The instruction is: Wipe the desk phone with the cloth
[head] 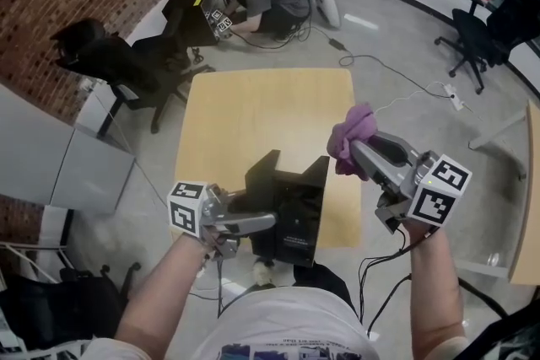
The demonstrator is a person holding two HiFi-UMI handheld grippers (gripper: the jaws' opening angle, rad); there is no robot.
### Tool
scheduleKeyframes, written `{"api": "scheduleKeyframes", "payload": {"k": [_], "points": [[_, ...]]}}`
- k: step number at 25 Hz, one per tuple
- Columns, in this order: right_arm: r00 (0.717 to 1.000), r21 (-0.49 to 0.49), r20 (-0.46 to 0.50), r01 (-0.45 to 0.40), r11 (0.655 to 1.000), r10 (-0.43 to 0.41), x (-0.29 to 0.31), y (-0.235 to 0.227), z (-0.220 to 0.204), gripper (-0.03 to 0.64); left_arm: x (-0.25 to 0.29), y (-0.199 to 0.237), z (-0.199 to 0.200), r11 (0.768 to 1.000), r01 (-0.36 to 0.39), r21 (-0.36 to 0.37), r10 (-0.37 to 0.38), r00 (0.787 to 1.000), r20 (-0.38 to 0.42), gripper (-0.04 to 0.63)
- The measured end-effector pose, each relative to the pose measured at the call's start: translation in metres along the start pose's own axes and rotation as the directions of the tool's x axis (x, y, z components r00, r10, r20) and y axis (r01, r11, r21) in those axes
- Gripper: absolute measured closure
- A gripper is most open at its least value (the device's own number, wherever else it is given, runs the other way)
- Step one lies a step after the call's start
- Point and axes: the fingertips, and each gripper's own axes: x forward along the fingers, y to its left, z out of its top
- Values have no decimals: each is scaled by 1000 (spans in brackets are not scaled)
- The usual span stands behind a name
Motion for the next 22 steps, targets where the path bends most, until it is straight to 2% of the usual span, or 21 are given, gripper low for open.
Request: {"api": "scheduleKeyframes", "payload": {"k": [6,10,15,22], "points": [[987,-117,62,-138,984,146,-1,62,51,529,-4,6,-3,999,-33,-16,33,999,7,417],[973,-143,29,-224,964,230,12,88,48,529,-4,10,-5,998,-58,-27,59,998,14,417],[979,-74,-19,-202,977,201,30,64,18,529,-3,9,-10,999,-45,-28,45,999,0,417],[987,-13,-95,-128,992,126,33,15,-17,529,5,10,-18,999,-45,-30,45,999,-6,417]]}}
